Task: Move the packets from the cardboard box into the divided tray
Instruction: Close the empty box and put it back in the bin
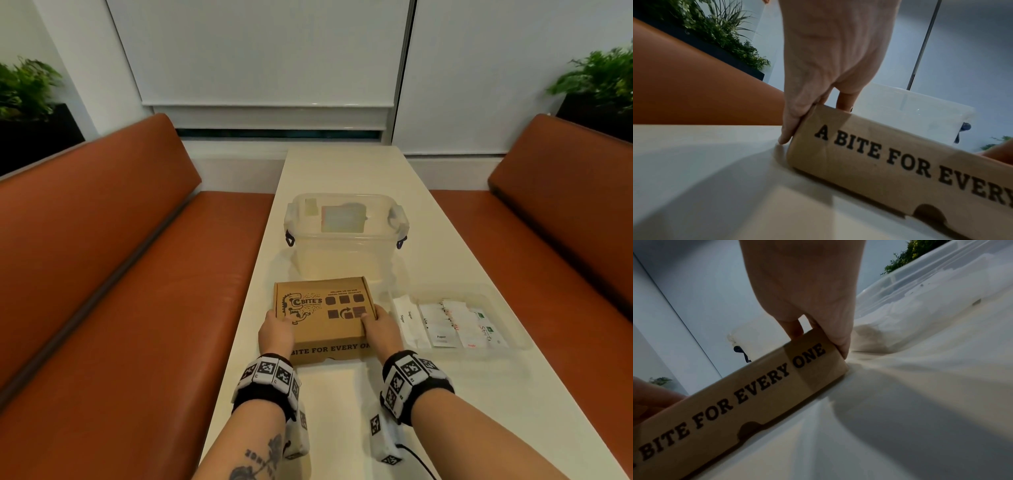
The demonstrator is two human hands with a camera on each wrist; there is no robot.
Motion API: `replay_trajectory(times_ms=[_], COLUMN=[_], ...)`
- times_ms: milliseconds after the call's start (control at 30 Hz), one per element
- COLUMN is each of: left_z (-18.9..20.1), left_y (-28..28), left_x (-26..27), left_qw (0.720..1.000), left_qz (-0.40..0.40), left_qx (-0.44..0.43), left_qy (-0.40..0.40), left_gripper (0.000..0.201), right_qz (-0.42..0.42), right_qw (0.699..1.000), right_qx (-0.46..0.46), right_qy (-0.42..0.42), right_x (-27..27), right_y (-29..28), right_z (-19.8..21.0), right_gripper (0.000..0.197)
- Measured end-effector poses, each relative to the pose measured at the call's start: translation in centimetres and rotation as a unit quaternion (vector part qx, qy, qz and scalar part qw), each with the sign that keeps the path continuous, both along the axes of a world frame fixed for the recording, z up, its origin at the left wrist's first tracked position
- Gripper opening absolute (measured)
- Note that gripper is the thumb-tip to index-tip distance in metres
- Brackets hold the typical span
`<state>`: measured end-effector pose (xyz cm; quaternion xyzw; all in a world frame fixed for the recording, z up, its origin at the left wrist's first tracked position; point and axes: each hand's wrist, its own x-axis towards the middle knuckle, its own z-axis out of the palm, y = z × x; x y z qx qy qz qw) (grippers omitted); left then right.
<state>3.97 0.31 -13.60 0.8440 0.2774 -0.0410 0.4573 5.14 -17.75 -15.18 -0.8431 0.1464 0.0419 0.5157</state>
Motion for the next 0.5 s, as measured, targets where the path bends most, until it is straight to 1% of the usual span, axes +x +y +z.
replay_trajectory(times_ms=[100, 200, 300, 367, 433, 500], left_z=[0.4, 1.6, 3.8, 5.8, 8.0, 10.3], left_y=[0.2, 0.6, 1.3, 2.0, 2.6, 2.8], left_x=[-0.1, -0.5, -1.2, -1.5, -1.3, -0.6], left_qw=[1.0, 0.996, 0.982, 0.969, 0.955, 0.943], left_qz=[0.02, 0.086, 0.166, 0.201, 0.218, 0.218], left_qx=[0.004, 0.006, 0.017, 0.028, 0.037, 0.043], left_qy=[0.011, -0.009, -0.083, -0.142, -0.198, -0.248], left_gripper=[0.034, 0.029, 0.027, 0.028, 0.031, 0.032], right_qz=[-0.003, -0.007, 0.0, 0.004, 0.005, -0.002], right_qw=[1.0, 0.998, 0.994, 0.988, 0.98, 0.972], right_qx=[0.006, 0.032, 0.054, 0.061, 0.072, 0.078], right_qy=[-0.008, -0.046, -0.097, -0.144, -0.185, -0.224], right_x=[-0.3, -1.2, -1.8, -1.9, -1.8, -1.2], right_y=[0.3, 1.1, 2.7, 3.8, 4.7, 4.9], right_z=[0.3, 1.5, 3.8, 5.7, 7.7, 9.8], right_gripper=[0.029, 0.031, 0.034, 0.038, 0.039, 0.039])
